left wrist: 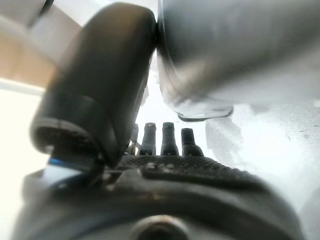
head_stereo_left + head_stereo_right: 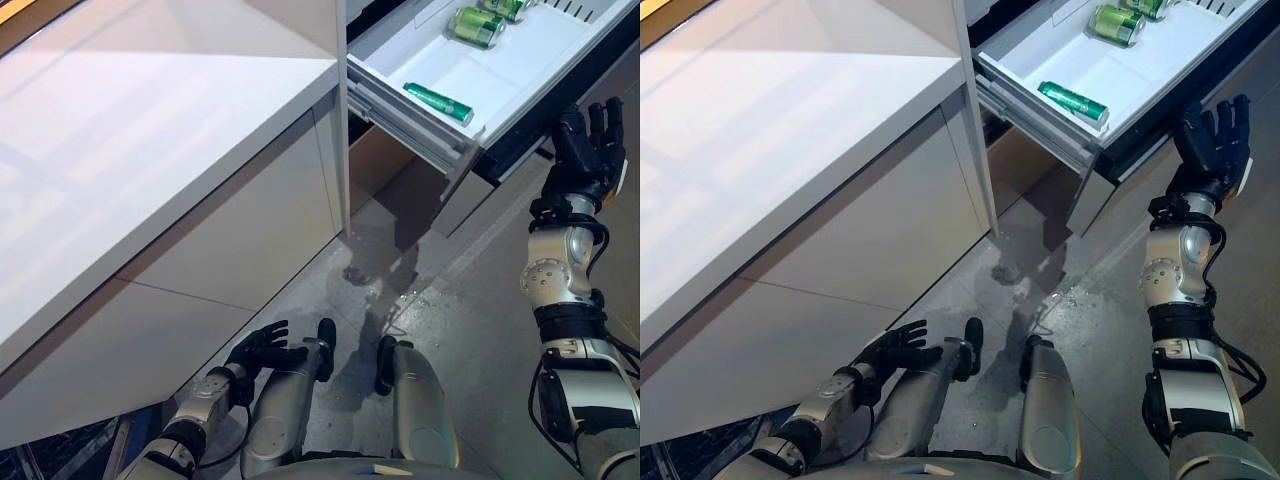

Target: Put drinks into fridge and close the fridge

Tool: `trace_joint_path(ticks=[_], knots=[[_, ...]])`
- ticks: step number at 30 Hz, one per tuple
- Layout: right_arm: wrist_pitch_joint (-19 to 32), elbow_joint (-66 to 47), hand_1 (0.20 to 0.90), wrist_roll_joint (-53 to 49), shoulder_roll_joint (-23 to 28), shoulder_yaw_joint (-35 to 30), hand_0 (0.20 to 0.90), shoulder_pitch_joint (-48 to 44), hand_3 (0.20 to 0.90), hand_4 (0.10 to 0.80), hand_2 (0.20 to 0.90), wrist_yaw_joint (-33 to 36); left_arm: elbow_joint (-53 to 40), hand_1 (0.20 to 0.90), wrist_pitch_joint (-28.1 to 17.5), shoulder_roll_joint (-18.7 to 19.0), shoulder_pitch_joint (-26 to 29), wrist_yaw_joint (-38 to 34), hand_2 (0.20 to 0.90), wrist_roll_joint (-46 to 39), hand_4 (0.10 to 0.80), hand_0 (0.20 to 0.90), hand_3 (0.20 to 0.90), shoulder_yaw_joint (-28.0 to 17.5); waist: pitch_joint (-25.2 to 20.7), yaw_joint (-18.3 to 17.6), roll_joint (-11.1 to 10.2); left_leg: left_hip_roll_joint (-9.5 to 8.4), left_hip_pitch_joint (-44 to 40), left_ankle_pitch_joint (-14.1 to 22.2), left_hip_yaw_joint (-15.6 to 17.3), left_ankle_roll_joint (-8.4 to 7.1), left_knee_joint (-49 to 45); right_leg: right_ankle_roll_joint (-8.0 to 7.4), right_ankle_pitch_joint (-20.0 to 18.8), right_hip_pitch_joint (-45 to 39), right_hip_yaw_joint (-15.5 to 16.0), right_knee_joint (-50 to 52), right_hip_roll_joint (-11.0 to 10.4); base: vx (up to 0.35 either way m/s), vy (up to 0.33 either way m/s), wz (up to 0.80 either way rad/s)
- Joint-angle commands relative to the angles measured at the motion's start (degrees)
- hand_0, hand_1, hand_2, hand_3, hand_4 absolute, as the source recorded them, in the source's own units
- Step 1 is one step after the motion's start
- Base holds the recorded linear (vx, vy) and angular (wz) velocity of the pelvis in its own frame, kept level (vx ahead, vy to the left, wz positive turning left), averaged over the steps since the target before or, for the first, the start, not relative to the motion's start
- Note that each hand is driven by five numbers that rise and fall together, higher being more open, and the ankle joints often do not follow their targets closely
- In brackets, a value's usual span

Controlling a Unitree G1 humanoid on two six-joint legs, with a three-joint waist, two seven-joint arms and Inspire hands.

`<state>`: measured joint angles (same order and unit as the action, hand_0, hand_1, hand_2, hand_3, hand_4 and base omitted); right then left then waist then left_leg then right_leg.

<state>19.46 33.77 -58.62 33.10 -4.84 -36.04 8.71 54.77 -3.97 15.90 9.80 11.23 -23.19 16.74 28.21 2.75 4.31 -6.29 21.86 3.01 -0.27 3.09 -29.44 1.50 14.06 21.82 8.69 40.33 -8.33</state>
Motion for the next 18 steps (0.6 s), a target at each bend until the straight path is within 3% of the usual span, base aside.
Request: trace_joint_path(ticks=[1, 11, 18], knots=[[-2.77, -6.0, 0.9, 1.5, 1.77, 13.07, 0.9, -13.89, 0.9, 0.8, 0.9, -16.25, -2.19, 0.9, 1.05, 3.37, -8.64, -0.25, 0.9, 1.24, 0.8, 0.9, 0.9, 2.0, -1.36, 5.92, -0.41, -1.74, -3.55, 11.13, -1.36, 2.87, -4.34, 2.0, 2.41, -2.71, 1.71, 1.56, 0.31, -0.003, 0.047, 0.04], [-5.19, 2.32, 0.9, 4.47, 0.72, 21.57, 0.9, -27.94, 0.9, 0.8, 0.9, -16.0, -3.2, 0.9, -0.54, 4.49, -8.65, 3.09, 0.9, 1.64, 0.8, 0.9, 0.9, 5.37, -0.89, 9.76, 0.56, -1.71, -5.25, 6.68, -4.55, 1.4, 2.69, 1.24, 0.5, -5.0, 4.27, -3.55, -0.08, 0.008, 0.017, 0.01], [-4.19, 4.56, 0.9, 5.77, 0.74, 22.47, 0.9, -29.65, 0.9, 0.8, 0.9, -12.28, -3.13, 0.9, -2.18, 5.04, -7.8, 3.38, 0.9, 3.55, 0.8, 0.9, 0.9, 7.7, -1.27, 10.15, 0.13, -0.69, -7.67, 3.6, -5.69, 0.67, 8.87, -0.07, -2.03, -7.35, 5.12, -9.82, 0.96, -0.005, -0.015, 0.2]])
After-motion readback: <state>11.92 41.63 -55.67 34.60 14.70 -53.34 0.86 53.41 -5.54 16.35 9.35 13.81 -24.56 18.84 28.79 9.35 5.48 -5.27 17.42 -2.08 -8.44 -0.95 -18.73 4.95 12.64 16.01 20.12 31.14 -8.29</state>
